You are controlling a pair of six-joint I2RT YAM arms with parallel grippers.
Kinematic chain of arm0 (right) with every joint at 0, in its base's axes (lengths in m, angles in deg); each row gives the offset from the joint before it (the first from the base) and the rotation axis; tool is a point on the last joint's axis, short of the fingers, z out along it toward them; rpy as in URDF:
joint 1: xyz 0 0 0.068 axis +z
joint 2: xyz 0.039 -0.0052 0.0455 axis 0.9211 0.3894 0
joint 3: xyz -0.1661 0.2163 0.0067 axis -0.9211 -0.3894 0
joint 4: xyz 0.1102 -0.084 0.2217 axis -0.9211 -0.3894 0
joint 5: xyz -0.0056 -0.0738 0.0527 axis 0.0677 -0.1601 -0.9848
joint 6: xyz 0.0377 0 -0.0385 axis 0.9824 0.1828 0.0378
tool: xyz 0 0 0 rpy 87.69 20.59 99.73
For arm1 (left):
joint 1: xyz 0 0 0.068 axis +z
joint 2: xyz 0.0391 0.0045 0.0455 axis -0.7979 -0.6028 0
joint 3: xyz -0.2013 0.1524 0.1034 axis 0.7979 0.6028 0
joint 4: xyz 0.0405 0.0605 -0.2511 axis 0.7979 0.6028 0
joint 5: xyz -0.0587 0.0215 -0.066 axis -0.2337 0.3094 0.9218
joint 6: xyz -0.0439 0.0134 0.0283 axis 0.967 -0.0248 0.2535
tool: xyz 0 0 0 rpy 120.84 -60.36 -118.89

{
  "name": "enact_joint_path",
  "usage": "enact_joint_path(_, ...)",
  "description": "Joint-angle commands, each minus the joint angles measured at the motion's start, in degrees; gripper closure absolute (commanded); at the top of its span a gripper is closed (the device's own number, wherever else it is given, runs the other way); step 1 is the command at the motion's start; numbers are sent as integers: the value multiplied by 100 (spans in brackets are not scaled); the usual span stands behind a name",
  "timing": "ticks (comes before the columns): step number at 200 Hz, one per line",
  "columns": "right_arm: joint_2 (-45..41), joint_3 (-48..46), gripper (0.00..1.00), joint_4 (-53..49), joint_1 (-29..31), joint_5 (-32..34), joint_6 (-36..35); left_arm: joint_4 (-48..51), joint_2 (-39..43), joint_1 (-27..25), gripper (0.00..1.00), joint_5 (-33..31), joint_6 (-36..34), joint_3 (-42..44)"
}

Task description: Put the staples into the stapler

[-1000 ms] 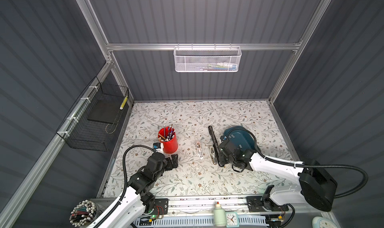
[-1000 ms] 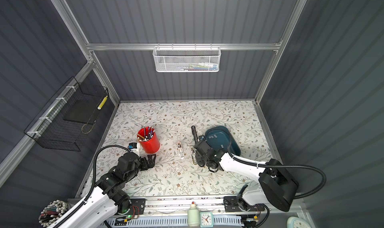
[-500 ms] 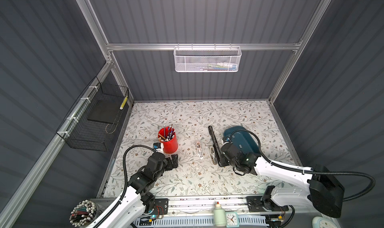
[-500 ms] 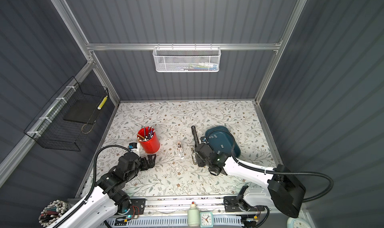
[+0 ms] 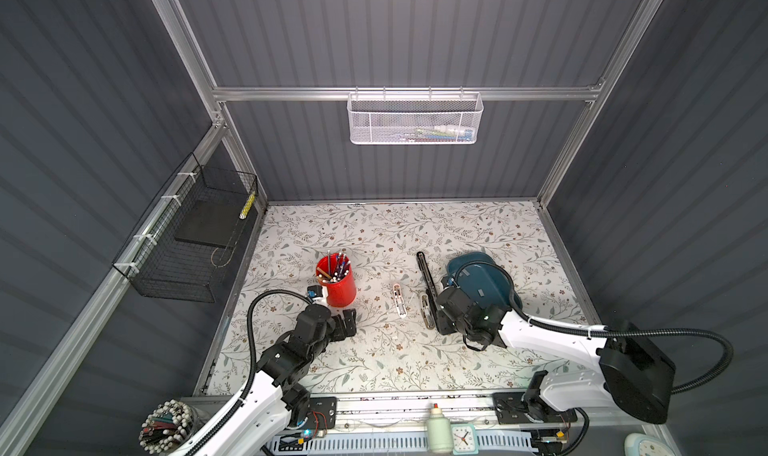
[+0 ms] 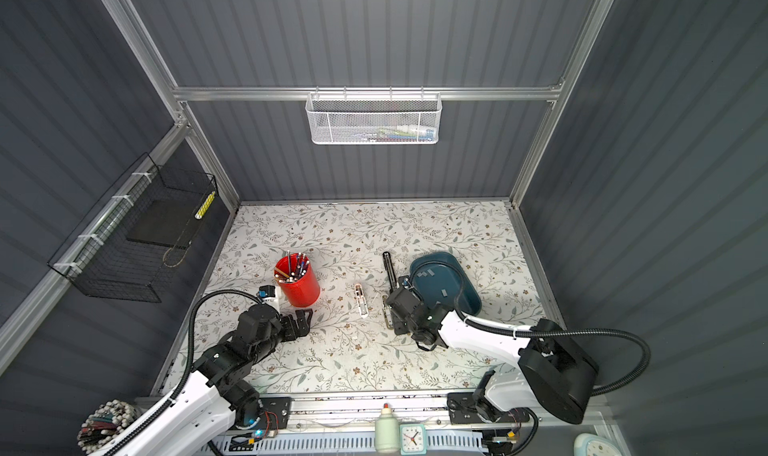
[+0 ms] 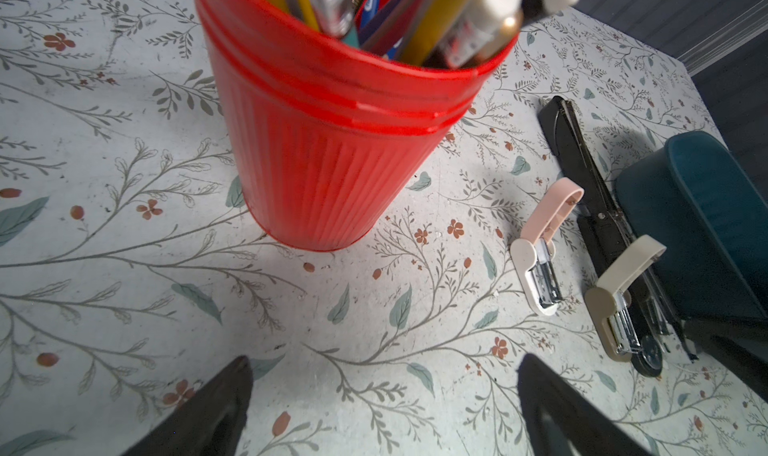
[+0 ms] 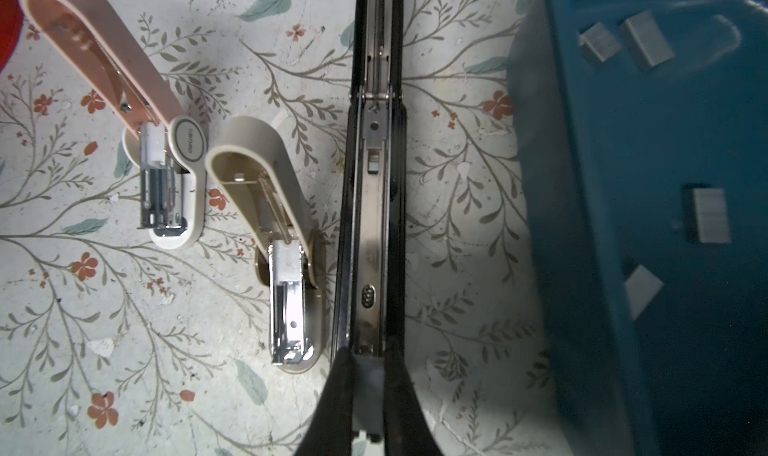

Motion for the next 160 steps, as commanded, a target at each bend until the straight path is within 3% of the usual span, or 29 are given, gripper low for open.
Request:
enact_joint_path(1, 46, 170, 100, -18, 30, 69, -51, -78, 58, -12, 0, 31, -99, -100)
enact_joint_path(160, -101, 131, 100, 113, 52, 32, -96, -91, 61, -12, 0, 50, -102, -94)
